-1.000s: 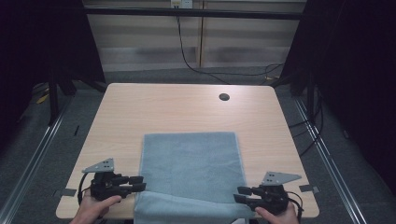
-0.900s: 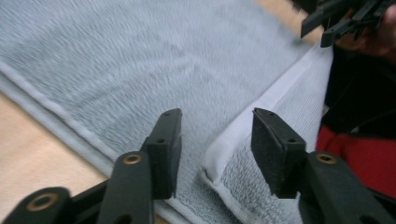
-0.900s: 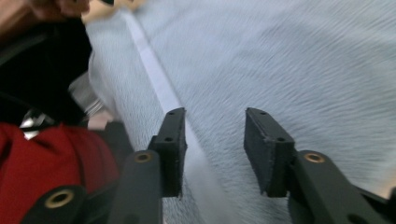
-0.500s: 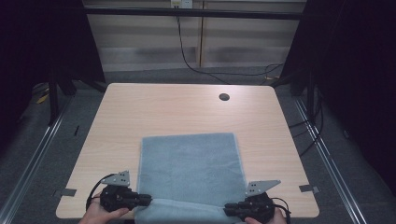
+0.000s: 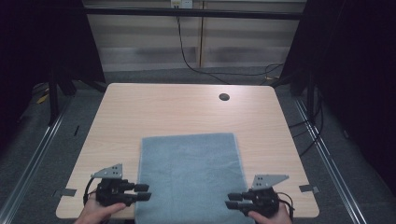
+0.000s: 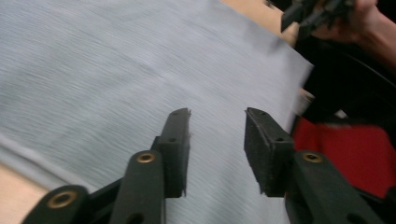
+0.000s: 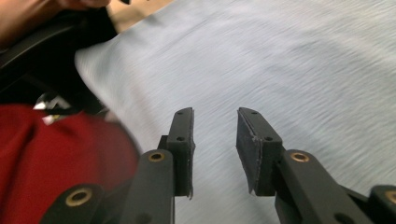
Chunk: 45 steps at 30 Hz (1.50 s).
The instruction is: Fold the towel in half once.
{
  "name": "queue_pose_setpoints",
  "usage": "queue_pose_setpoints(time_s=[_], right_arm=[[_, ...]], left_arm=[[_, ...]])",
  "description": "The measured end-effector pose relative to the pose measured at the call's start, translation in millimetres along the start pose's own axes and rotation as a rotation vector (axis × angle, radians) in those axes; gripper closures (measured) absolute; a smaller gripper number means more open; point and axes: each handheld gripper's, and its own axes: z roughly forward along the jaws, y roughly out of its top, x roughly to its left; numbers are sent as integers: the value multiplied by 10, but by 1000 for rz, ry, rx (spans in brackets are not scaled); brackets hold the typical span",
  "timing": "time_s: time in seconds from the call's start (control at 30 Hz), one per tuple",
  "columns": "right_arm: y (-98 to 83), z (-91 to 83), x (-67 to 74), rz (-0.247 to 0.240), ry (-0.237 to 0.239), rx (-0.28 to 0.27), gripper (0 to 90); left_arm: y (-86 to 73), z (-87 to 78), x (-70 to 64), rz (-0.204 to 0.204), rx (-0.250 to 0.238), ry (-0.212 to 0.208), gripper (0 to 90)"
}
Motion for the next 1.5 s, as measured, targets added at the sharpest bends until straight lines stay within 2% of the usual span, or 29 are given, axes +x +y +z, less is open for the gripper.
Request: queue_pose_setpoints(time_s=[0.03, 0.1, 0.13, 0.23, 0.3, 0.33, 0.4, 0.43, 0.47, 0.5, 0.57, 0.63, 0.67, 0.87, 1.0, 1.07, 1.1, 1.23, 1.43, 1.47, 1.5], right_arm=[[38, 42, -75, 14, -9, -4, 654], [126, 111, -204, 9, -38, 12, 619], [176, 134, -269, -1, -60, 14, 612], [325, 179, -481, 20, -96, -14, 595], [407, 226, -628, 31, -117, -26, 587], [445, 255, -689, 36, -137, -26, 577], [511, 330, -809, 49, -150, -20, 576], [535, 371, -855, 43, -166, -16, 581], [550, 413, -896, 57, -168, -10, 582], [561, 456, -929, 61, -169, 5, 582], [563, 536, -962, 47, -196, 29, 582], [529, 602, -956, 48, -194, 62, 582], [501, 623, -940, 37, -208, 65, 581], [360, 526, -830, 64, -186, 47, 582], [284, 480, -744, 47, -194, 44, 582], [264, 468, -713, 42, -193, 46, 580], [254, 462, -704, 37, -192, 45, 580], [208, 436, -645, 17, -198, 45, 579], [165, 394, -519, -5, -194, 79, 574], [160, 388, -500, -4, -197, 85, 573], [150, 384, -492, 3, -194, 81, 572]], left_arm=[[40, 25, 51, 3, 7, 35, 589], [110, 72, 167, -17, -2, 36, 574], [145, 101, 210, -18, 4, 60, 574], [245, 185, 370, -30, 8, 89, 561], [300, 251, 471, -53, 1, 107, 547], [327, 283, 519, -47, 11, 113, 546], [348, 339, 588, -58, -1, 137, 534], [351, 362, 616, -56, 11, 138, 534], [345, 380, 627, -41, 23, 165, 533], [331, 393, 635, -45, 30, 175, 533], [298, 418, 652, -40, 39, 171, 528], [285, 449, 655, -25, 40, 182, 538], [284, 459, 645, -17, 42, 187, 540], [257, 470, 606, 10, 49, 176, 534], [259, 480, 554, 23, 70, 180, 536], [257, 485, 501, 44, 87, 199, 536], [245, 485, 480, 43, 85, 199, 532], [169, 444, 445, -4, 57, 156, 509], [70, 435, 273, 62, 59, 168, 463], [68, 435, 255, 69, 65, 171, 462], [68, 436, 246, 58, 67, 165, 446]])
